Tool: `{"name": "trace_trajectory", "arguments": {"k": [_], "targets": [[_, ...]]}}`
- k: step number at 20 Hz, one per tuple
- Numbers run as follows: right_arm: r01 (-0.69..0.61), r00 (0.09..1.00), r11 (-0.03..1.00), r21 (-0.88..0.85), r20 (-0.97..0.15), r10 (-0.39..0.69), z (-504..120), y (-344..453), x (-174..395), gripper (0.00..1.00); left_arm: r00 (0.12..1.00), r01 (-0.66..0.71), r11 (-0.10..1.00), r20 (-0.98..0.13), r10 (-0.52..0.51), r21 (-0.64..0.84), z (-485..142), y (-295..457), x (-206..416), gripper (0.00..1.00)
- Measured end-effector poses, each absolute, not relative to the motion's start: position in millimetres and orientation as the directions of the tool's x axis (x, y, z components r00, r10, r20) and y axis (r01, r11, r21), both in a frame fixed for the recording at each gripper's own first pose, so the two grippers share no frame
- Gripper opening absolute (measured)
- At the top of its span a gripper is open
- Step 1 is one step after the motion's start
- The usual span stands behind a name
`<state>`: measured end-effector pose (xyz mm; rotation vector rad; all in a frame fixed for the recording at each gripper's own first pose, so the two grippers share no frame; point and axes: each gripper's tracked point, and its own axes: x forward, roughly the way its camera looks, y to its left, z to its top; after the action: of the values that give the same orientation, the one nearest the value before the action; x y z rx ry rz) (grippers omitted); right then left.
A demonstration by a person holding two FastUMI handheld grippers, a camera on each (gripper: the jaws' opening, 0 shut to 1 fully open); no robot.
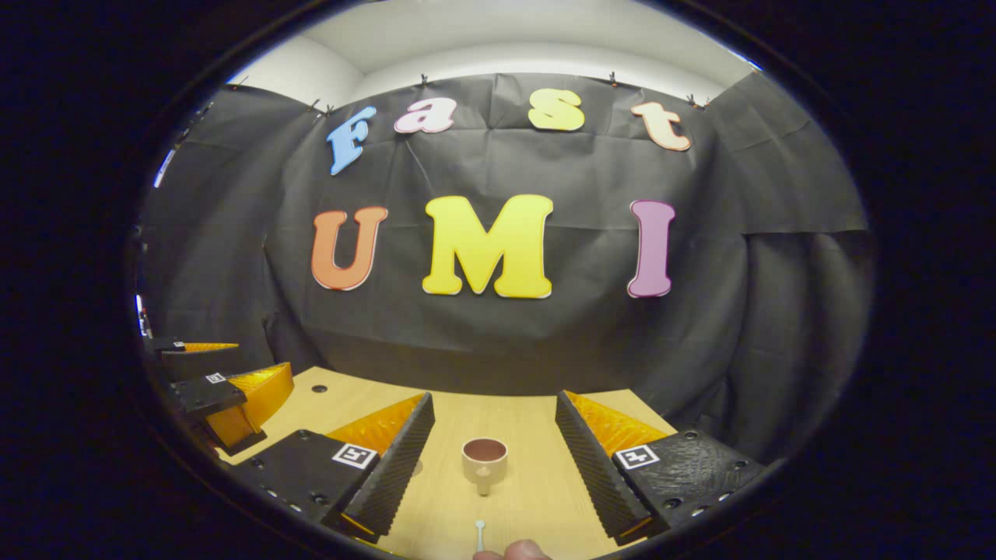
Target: Put the toothbrush and toothpaste on the desktop into the cup, then pick up the cup and place it on the coaster on the desktop.
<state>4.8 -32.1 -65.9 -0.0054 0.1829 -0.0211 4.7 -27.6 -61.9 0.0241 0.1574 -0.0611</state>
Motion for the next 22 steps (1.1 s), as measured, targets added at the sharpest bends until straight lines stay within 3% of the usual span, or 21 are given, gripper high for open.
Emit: {"name": "trace_trajectory", "arguments": {"k": [6, 12, 22], "targets": [[-0.013, 0.893, 1.000, -0.003, -0.450, 0.010, -150.1, -32.1, -11.8, 0.95, 0.923, 0.091, 0.996, -0.375, -0.085, -0.003, -133.4, -33.0, -19.5, 1.00], [-0.043, 0.745, 0.999, -0.023, -0.666, 0.017, -228.2, -28.1, -33.9, 0.95, 0.796, 0.092, 0.996, -0.599, -0.086, -0.020, -208.6, -33.4, -55.9, 1.00], [-0.037, 0.556, 0.999, -0.019, -0.831, 0.004, -316.7, -24.1, -44.9, 0.96, 0.687, 0.111, 0.994, -0.723, -0.078, -0.002, -276.2, -29.0, -78.3, 1.00]]}}
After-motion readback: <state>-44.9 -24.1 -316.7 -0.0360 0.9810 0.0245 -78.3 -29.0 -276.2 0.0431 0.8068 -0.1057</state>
